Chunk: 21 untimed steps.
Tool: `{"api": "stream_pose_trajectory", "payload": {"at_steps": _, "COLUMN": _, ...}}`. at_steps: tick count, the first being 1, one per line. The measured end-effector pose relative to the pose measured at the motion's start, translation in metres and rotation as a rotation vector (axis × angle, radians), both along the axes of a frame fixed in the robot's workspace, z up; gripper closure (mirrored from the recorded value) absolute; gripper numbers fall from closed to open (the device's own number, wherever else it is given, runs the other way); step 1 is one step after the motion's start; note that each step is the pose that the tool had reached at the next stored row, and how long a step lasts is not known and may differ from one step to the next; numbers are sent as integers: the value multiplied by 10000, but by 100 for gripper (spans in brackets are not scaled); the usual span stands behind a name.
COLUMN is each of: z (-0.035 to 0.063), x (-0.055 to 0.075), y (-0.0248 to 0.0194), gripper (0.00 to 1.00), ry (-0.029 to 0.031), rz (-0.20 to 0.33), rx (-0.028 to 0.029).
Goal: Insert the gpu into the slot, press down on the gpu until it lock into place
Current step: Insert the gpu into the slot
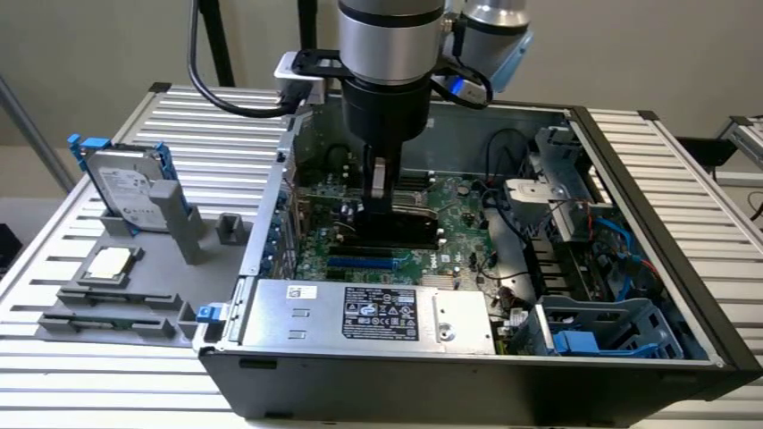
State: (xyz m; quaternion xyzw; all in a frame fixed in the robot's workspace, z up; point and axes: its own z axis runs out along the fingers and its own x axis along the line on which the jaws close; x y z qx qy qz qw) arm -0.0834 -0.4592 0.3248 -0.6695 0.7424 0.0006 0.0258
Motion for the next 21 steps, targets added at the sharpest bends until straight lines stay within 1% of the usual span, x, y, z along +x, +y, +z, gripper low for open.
{"api": "stream_pose_trajectory", "payload": {"at_steps": 3, "z": -54, "x": -22, "y": 0, "gripper": 74, "ry": -11, "rz": -1, "rx": 25}}
{"api": "stream_pose_trajectory", "payload": {"at_steps": 9, "z": -163, "x": -87, "y": 0, "gripper": 74, "ry": -33, "rz": 0, "rx": 56}}
{"api": "stream_pose_trajectory", "payload": {"at_steps": 21, "z": -380, "x": -91, "y": 5, "gripper": 74, "ry": -39, "rz": -1, "rx": 114}}
